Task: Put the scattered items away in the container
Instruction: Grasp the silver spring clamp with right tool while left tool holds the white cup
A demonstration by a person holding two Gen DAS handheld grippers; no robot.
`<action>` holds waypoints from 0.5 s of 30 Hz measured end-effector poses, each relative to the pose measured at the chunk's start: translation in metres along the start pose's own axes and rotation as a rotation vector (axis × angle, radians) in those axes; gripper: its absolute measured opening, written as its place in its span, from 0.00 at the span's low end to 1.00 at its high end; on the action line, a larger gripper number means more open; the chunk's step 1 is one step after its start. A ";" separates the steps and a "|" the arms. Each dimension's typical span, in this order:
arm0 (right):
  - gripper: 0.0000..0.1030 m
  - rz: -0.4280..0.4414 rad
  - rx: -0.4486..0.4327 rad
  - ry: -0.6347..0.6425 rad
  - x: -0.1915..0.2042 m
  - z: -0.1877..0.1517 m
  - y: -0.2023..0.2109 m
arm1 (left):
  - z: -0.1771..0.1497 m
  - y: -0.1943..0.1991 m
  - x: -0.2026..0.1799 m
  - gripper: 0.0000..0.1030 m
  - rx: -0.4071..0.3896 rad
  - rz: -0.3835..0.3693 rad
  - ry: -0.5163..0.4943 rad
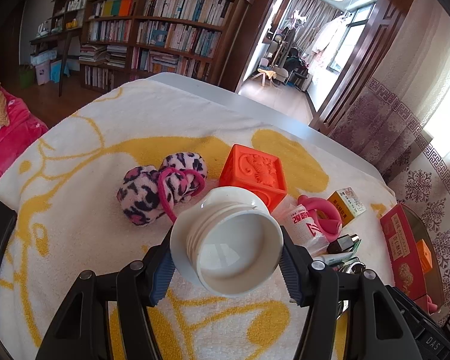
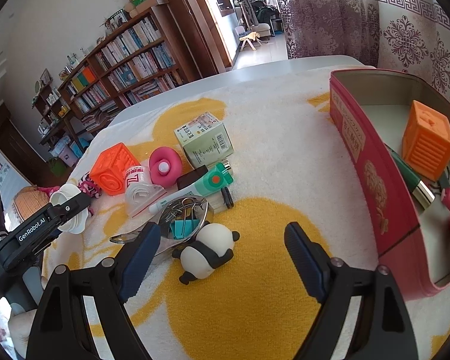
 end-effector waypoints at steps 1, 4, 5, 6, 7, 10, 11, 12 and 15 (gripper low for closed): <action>0.85 0.011 0.002 0.003 0.001 0.000 0.000 | 0.000 0.000 0.000 0.61 0.002 -0.001 0.000; 0.85 0.028 0.012 0.025 0.007 -0.002 0.000 | -0.001 -0.001 0.000 0.61 0.006 -0.003 0.001; 0.85 0.025 0.013 0.036 0.009 -0.003 -0.001 | 0.000 -0.001 0.000 0.61 0.007 -0.003 0.001; 0.85 0.019 0.014 0.048 0.011 -0.003 -0.001 | 0.000 -0.001 0.000 0.61 0.007 -0.004 0.001; 0.85 0.018 0.017 0.059 0.013 -0.004 -0.003 | 0.000 -0.001 -0.001 0.61 0.007 -0.004 0.001; 0.86 0.018 0.046 0.121 0.021 -0.003 -0.011 | 0.000 0.001 -0.001 0.61 0.008 -0.013 0.002; 0.87 0.004 0.060 0.157 0.025 -0.003 -0.015 | 0.000 0.002 -0.002 0.61 0.007 -0.015 0.000; 0.87 -0.014 0.074 0.195 0.029 -0.003 -0.020 | 0.000 0.002 -0.003 0.61 0.006 -0.017 -0.002; 0.88 -0.032 0.122 0.272 0.038 -0.004 -0.033 | -0.001 0.002 -0.005 0.61 0.010 -0.026 -0.007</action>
Point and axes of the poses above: each gripper's, at about its wrist camera, not at the fingertips, and y roughly against the way its jaws point, x to its left, z to its top, the point moved 5 cm from there along -y, roughly the way its jaws point, and after that the axes turned 6 degrees about -z, right-handed, at the moved point
